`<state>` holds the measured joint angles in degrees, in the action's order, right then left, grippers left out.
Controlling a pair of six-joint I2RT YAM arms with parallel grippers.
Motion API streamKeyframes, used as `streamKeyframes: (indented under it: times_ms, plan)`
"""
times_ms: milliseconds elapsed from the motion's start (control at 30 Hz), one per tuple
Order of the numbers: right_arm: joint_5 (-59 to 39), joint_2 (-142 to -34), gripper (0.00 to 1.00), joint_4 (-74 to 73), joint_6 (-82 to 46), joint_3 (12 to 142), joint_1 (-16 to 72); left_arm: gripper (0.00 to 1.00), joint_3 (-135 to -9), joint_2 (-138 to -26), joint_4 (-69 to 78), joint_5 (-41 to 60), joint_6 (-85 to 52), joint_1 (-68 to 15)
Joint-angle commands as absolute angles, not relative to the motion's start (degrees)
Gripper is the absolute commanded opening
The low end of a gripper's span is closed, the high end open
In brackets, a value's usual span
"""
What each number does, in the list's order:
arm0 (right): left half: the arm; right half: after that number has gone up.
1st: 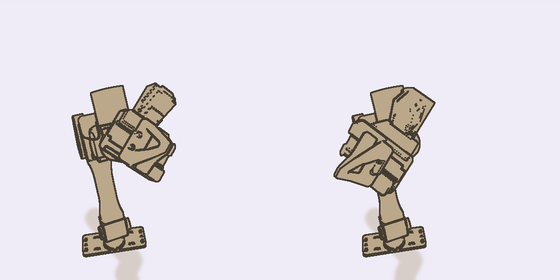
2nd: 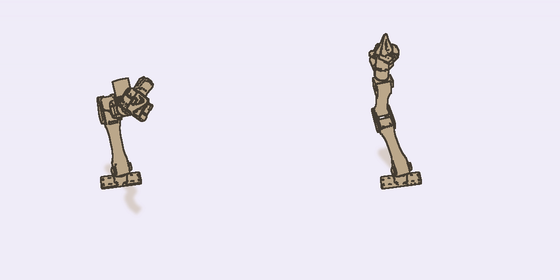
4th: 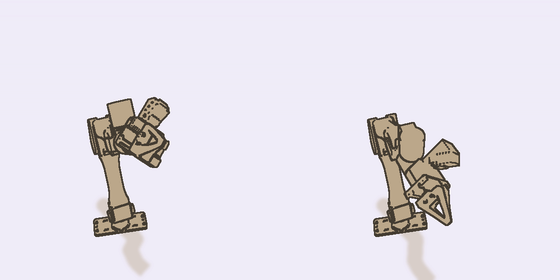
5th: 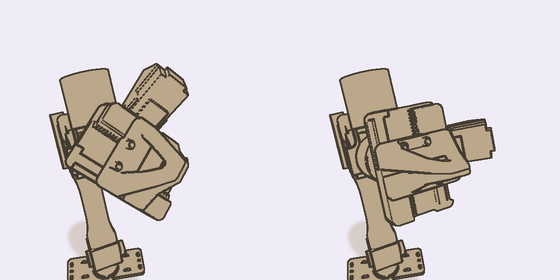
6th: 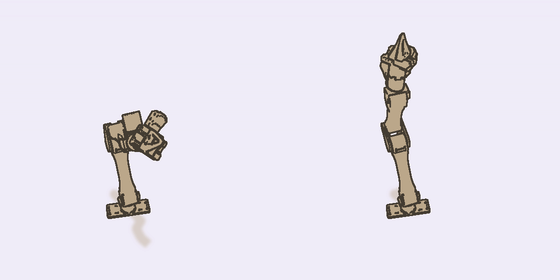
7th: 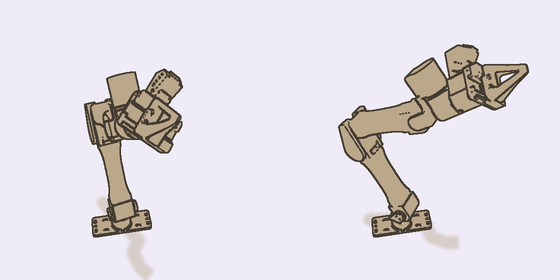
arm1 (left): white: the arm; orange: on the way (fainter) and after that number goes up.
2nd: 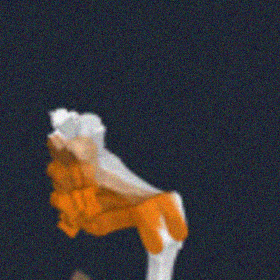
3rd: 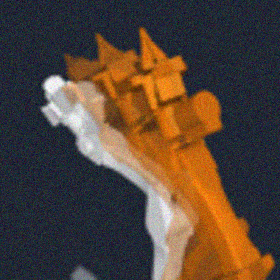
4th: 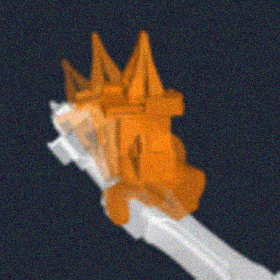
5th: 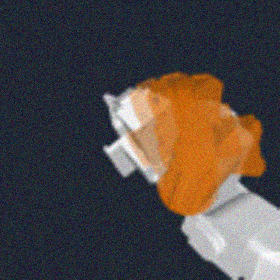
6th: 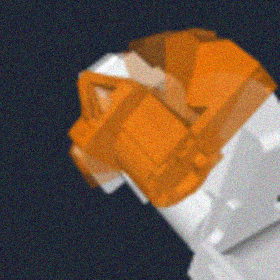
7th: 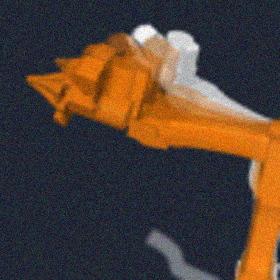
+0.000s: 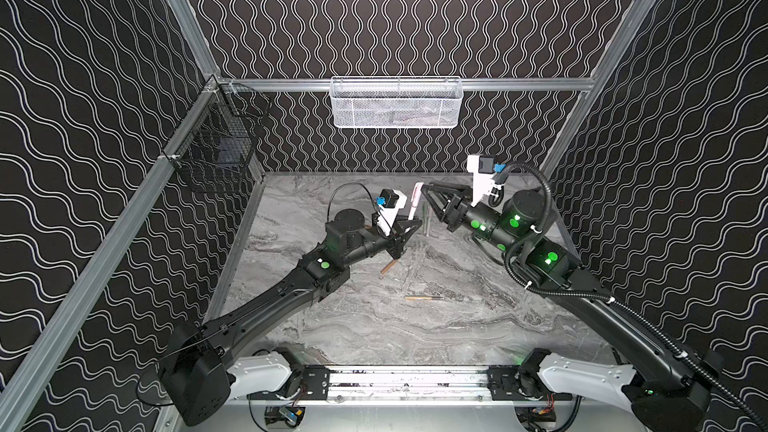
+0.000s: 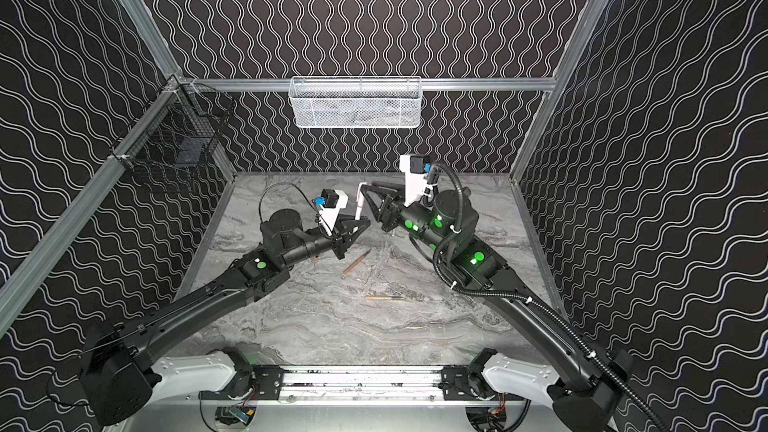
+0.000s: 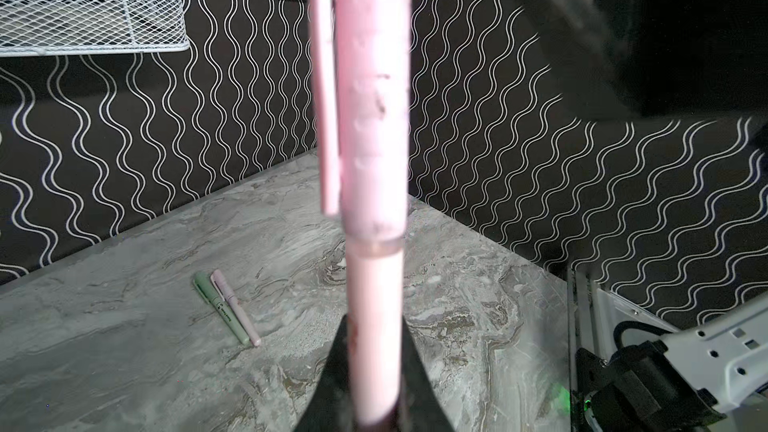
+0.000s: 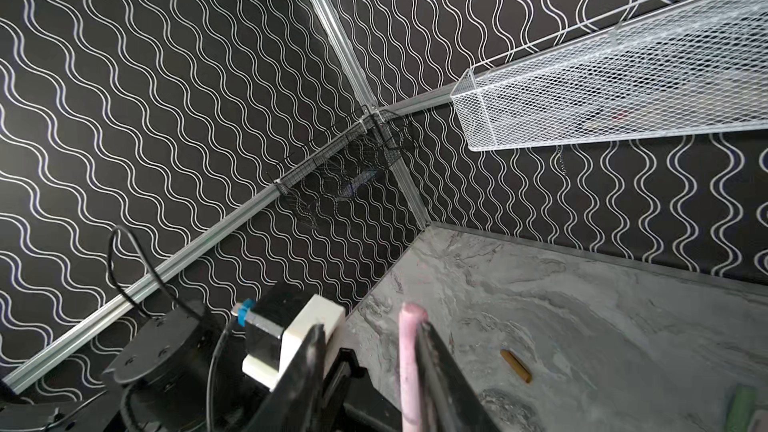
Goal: Insert the pens into the pen caps
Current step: 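Lower the pink cap onto the pen nib with the right gripper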
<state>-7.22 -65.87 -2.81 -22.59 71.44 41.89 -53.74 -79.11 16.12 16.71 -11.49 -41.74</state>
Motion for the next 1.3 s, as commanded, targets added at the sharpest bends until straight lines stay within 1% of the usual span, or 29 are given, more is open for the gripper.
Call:
streamKeyframes:
  times_ms: [0,133,400,500,667,733,1033,1267]
  plan:
    - [-5.04,-67.74,0.33,6.06,-21.05,76.08,41.84,0.00,-54.14,-79.50,16.63,16.65,-9.32,-41.66]
    - [-4.48,-70.15,0.31,9.59,-21.33,80.17,41.66,0.00,-54.34,-79.46,16.53,16.69,-9.24,-41.67]
    - [-5.98,-72.30,0.29,11.16,-22.65,80.95,41.48,0.00,-54.29,-79.19,16.43,16.66,-9.23,-41.66]
    - [-8.43,-73.11,0.22,10.95,-23.35,80.90,41.48,0.00,-54.47,-79.27,16.36,16.79,-9.27,-41.68]
    - [-10.28,-73.13,0.04,9.24,-24.99,79.40,41.48,0.00,-54.57,-79.11,16.09,16.45,-9.40,-41.66]
    - [-10.72,-72.92,0.00,8.85,-25.33,78.56,41.52,0.00,-54.55,-78.88,16.07,16.63,-9.88,-41.70]
    - [-12.99,-70.87,0.00,5.53,-25.75,72.52,41.92,0.00,-54.06,-76.64,17.44,16.43,-13.58,-41.40]
    - [-14.00,-70.57,0.00,2.37,-25.48,68.35,43.82,0.00,-52.58,-75.02,21.19,17.58,-17.29,-39.32]
